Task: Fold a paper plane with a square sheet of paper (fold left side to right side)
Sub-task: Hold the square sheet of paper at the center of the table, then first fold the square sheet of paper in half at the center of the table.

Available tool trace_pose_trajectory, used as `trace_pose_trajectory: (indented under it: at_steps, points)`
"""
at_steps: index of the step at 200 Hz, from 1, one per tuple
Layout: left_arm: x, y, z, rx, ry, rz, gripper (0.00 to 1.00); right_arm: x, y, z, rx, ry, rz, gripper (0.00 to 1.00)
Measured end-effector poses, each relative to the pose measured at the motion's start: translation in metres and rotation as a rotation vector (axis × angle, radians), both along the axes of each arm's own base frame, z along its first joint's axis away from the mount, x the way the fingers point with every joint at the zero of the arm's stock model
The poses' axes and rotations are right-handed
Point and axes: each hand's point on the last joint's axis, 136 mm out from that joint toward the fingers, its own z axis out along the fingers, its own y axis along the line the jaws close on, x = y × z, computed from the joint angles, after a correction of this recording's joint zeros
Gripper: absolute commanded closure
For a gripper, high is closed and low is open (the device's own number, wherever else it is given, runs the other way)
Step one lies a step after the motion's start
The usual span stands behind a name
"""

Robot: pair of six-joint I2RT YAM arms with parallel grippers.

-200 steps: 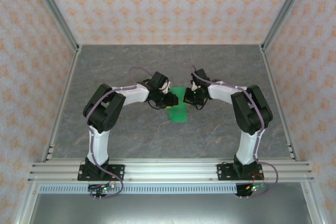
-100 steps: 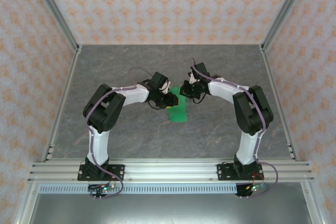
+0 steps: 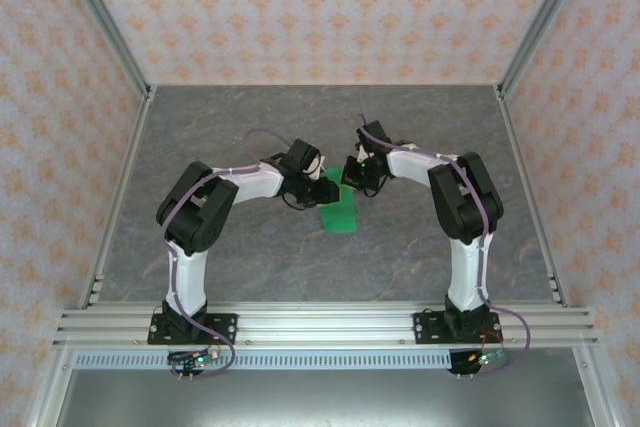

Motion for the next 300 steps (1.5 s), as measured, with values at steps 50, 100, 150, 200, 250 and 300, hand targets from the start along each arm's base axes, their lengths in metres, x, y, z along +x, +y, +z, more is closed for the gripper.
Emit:
trace_pose_trajectory:
  at_steps: [50, 100, 150, 200, 250, 300]
  points:
    - [-0.018, 0.004, 0.000, 0.010, -0.032, -0.058, 0.66, -0.005, 0.001, -0.001, -0.010, 0.018, 0.009, 0.93]
    - [-0.036, 0.006, 0.001, 0.001, -0.058, -0.118, 0.66, -0.008, 0.002, -0.002, -0.013, 0.024, 0.013, 0.93]
    - [-0.059, 0.009, 0.001, -0.013, -0.037, -0.167, 0.65, -0.008, 0.002, -0.002, -0.014, 0.026, 0.013, 0.93]
    - [-0.081, 0.000, 0.001, -0.028, -0.019, -0.239, 0.65, -0.008, 0.002, -0.002, -0.014, 0.026, 0.014, 0.93]
    - [-0.091, -0.004, 0.002, -0.031, -0.007, -0.269, 0.64, -0.008, 0.002, -0.002, -0.014, 0.026, 0.014, 0.92]
    - [-0.111, -0.004, 0.006, -0.041, 0.024, -0.300, 0.63, -0.008, 0.002, -0.002, -0.014, 0.026, 0.014, 0.93]
